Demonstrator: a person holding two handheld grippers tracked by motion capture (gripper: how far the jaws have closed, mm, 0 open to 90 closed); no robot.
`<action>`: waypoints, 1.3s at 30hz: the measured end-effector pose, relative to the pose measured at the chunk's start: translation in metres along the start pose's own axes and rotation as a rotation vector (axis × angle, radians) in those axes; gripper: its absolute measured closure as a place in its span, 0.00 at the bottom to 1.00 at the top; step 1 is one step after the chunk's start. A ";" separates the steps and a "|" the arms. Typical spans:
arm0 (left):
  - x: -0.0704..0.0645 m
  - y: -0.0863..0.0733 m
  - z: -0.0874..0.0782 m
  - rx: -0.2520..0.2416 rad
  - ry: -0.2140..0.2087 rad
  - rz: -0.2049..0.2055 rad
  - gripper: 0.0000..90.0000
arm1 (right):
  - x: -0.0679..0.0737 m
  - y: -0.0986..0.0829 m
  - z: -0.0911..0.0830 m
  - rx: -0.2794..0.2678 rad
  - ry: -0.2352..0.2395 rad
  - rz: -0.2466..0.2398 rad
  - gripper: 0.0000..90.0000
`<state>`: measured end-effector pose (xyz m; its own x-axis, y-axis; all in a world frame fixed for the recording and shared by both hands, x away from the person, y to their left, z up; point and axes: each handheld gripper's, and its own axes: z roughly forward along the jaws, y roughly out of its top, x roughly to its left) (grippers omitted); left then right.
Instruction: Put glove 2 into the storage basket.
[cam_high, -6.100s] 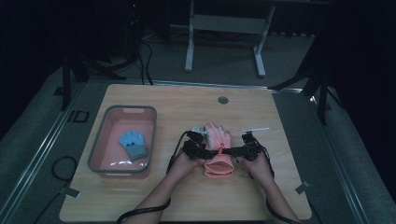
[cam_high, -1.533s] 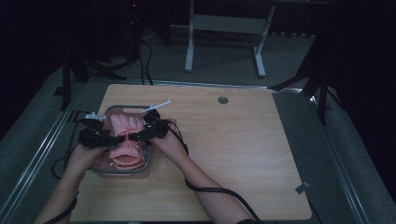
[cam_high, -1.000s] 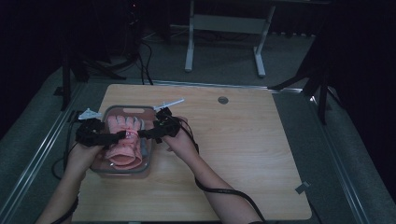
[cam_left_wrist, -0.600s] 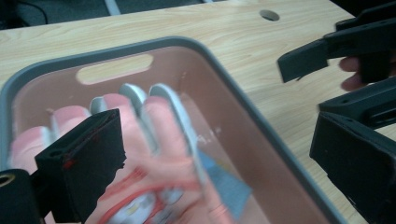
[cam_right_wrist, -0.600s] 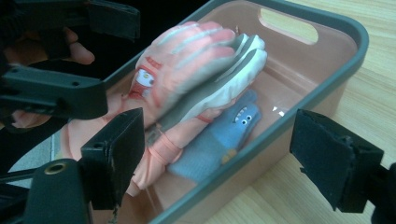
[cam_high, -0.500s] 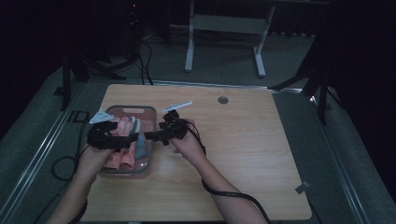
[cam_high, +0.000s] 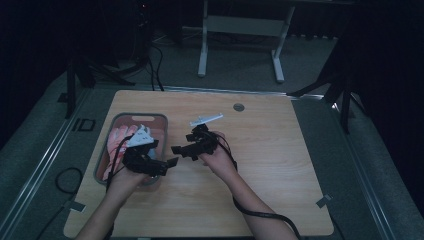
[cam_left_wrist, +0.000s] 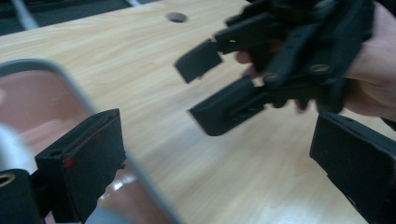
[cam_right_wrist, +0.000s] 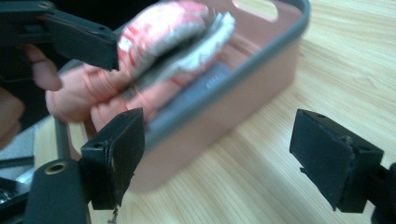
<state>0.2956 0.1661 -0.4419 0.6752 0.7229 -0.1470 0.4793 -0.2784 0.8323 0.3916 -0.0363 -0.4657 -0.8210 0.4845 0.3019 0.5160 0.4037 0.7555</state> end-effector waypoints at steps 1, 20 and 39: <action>-0.004 0.000 0.003 0.003 -0.015 0.005 0.04 | -0.001 -0.002 -0.002 0.002 0.001 -0.005 0.20; -0.059 -0.012 0.050 0.034 -0.157 0.094 0.04 | -0.026 -0.063 -0.038 0.015 -0.039 -0.026 0.19; -0.078 -0.041 0.086 0.078 -0.221 0.132 0.04 | -0.044 -0.111 -0.048 0.026 -0.070 0.004 0.16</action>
<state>0.2711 0.0666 -0.5103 0.8369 0.5235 -0.1599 0.4147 -0.4158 0.8094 0.3592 -0.1396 -0.5353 -0.8004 0.5386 0.2631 0.5264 0.4215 0.7384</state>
